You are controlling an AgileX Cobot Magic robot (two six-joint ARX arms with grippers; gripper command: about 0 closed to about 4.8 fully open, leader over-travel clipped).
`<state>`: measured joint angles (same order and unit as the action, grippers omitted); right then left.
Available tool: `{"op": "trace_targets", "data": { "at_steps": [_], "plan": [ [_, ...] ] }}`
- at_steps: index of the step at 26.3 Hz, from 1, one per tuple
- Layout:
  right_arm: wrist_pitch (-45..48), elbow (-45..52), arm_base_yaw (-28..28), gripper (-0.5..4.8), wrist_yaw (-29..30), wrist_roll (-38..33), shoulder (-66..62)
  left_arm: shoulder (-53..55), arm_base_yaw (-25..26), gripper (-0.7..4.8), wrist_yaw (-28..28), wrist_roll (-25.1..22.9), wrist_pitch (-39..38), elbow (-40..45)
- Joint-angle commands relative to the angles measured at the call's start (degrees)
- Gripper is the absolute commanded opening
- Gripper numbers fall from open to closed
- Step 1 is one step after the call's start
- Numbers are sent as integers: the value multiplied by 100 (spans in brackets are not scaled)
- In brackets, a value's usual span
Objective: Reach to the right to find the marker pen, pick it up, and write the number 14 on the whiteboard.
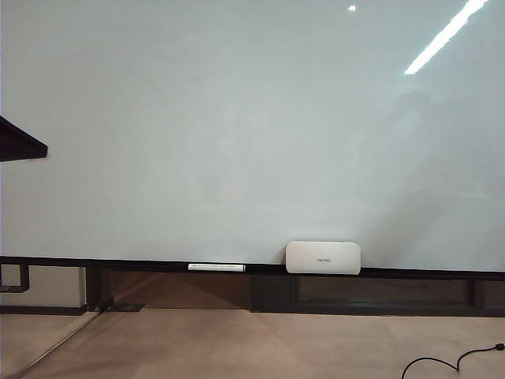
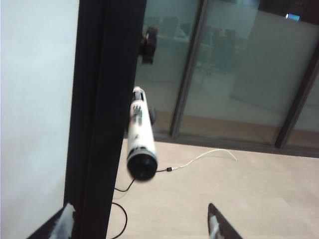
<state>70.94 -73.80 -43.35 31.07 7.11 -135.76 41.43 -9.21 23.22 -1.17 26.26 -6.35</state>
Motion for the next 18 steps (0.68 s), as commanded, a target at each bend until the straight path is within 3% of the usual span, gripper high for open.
{"op": "trace_targets", "data": {
  "at_steps": [1, 12, 18],
  "plan": [
    [-205, -245, 0, 339, 17, -149, -11, 197, -7, -6, 122, -37, 328, -55],
    [-308, -459, 13, 337, 61, -155, -35, 197, -7, -6, 101, -37, 343, -55],
    [-352, -852, 24, 337, 83, -608, -216, 197, -7, -6, 79, -37, 341, -55]
  ]
}}
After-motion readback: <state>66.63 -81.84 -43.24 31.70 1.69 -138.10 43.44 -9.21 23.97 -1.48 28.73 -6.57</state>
